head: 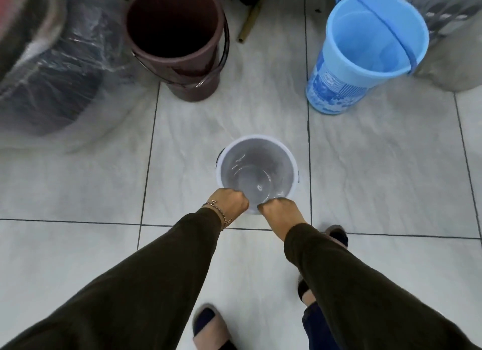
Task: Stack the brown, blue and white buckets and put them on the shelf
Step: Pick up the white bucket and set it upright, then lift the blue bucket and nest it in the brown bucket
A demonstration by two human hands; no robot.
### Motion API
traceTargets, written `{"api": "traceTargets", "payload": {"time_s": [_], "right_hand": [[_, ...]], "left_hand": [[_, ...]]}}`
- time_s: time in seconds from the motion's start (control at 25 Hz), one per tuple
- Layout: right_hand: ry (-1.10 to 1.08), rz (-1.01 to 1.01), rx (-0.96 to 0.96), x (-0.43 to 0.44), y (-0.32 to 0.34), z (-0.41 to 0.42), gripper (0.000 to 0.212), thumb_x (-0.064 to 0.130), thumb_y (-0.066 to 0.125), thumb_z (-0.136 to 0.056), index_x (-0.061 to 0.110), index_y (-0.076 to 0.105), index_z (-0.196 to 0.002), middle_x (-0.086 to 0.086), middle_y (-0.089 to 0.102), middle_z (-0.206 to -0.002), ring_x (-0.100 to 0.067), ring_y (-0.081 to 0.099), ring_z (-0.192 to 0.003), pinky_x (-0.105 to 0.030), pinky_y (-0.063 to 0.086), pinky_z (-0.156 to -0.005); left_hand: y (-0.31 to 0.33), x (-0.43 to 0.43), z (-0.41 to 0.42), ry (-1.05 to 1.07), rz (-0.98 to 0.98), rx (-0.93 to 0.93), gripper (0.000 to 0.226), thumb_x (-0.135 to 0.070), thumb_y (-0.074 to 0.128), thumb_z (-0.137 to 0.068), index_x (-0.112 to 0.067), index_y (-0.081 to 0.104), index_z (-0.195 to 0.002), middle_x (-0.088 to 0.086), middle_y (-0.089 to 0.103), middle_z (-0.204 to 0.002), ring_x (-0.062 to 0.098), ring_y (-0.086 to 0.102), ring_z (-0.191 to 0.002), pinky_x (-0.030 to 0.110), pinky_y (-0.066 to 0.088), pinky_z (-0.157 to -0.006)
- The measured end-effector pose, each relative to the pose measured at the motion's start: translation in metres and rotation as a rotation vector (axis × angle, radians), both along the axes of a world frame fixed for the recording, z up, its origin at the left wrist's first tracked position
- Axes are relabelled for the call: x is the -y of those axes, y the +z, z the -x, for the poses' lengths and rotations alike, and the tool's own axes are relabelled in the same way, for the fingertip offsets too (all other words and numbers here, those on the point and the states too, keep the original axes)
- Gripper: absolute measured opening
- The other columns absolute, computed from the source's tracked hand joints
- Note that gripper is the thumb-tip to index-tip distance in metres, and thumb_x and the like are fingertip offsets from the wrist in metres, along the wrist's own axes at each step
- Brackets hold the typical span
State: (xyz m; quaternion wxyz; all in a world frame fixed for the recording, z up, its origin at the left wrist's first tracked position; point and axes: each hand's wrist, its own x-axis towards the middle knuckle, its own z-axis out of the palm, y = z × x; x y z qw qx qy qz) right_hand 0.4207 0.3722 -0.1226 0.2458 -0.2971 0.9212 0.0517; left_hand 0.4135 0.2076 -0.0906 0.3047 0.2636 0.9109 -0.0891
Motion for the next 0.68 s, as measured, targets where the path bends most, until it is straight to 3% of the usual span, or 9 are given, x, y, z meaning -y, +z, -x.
{"api": "traceTargets", "payload": {"time_s": [0.12, 0.24, 0.32, 0.36, 0.44, 0.52, 0.68], "right_hand": [[0.068, -0.038, -0.012, -0.004, -0.014, 0.003, 0.029, 0.002, 0.056, -0.089, 0.010, 0.066, -0.115, -0.012, 0.072, -0.110, -0.030, 0.067, -0.102, -0.037, 0.055, -0.094], [0.028, 0.134, 0.056, -0.028, -0.009, 0.001, 0.067, 0.022, 0.061, -0.089, 0.013, 0.035, -0.150, -0.009, 0.043, -0.154, -0.030, 0.033, -0.146, -0.041, 0.021, -0.124], [-0.087, 0.219, 0.071, -0.056, 0.008, 0.003, 0.082, 0.039, 0.056, -0.087, 0.015, 0.019, -0.156, -0.006, 0.026, -0.163, -0.023, 0.015, -0.153, -0.035, 0.004, -0.125], [-0.185, 0.256, 0.069, -0.073, 0.018, 0.010, 0.086, 0.047, 0.054, -0.086, 0.016, 0.015, -0.157, -0.005, 0.022, -0.164, -0.021, 0.012, -0.153, -0.033, 0.001, -0.124], [-0.445, 0.294, 0.085, -0.109, 0.037, 0.029, 0.097, 0.059, 0.056, -0.083, 0.018, 0.009, -0.157, -0.003, 0.016, -0.166, -0.020, 0.010, -0.154, -0.031, 0.002, -0.123], [-0.695, 0.343, 0.076, -0.146, 0.062, 0.069, 0.107, 0.064, 0.062, -0.080, 0.017, 0.006, -0.158, -0.004, 0.013, -0.166, -0.022, 0.012, -0.153, -0.035, 0.011, -0.124], [-1.166, 0.619, 0.057, -0.203, 0.098, 0.173, 0.117, 0.058, 0.077, -0.072, 0.021, 0.005, -0.157, -0.005, 0.012, -0.165, -0.024, 0.020, -0.150, -0.037, 0.024, -0.121]], "left_hand": [[-0.021, -0.005, -0.013, 0.097, -0.016, -0.011, 0.029, 0.004, 0.050, -0.089, -0.010, 0.066, -0.108, 0.009, 0.071, -0.108, 0.033, 0.068, -0.099, 0.038, 0.055, -0.082], [-0.023, 0.004, -0.023, 0.072, -0.120, -0.026, 0.050, 0.002, 0.044, -0.092, -0.008, 0.043, -0.141, 0.014, 0.045, -0.148, 0.034, 0.041, -0.138, 0.040, 0.038, -0.113], [-0.007, 0.013, -0.023, 0.054, -0.202, -0.006, 0.063, 0.002, 0.041, -0.090, -0.008, 0.025, -0.151, 0.011, 0.025, -0.160, 0.030, 0.019, -0.149, 0.037, 0.022, -0.123], [0.005, 0.015, -0.017, 0.098, -0.238, 0.014, 0.067, 0.000, 0.040, -0.089, -0.011, 0.022, -0.152, 0.007, 0.020, -0.162, 0.025, 0.015, -0.151, 0.035, 0.022, -0.123], [0.027, 0.013, 0.003, 0.265, -0.305, 0.020, 0.068, -0.004, 0.039, -0.089, -0.020, 0.022, -0.153, -0.002, 0.020, -0.163, 0.016, 0.017, -0.151, 0.033, 0.034, -0.117], [0.053, -0.006, 0.045, 0.493, -0.364, -0.038, 0.061, -0.016, 0.040, -0.092, -0.029, 0.026, -0.150, -0.011, 0.027, -0.160, 0.011, 0.031, -0.145, 0.034, 0.048, -0.104], [0.075, -0.075, 0.153, 0.945, -0.626, -0.086, 0.052, -0.032, 0.044, -0.098, -0.026, 0.031, -0.149, -0.003, 0.039, -0.154, 0.018, 0.041, -0.139, 0.033, 0.039, -0.110]]}}
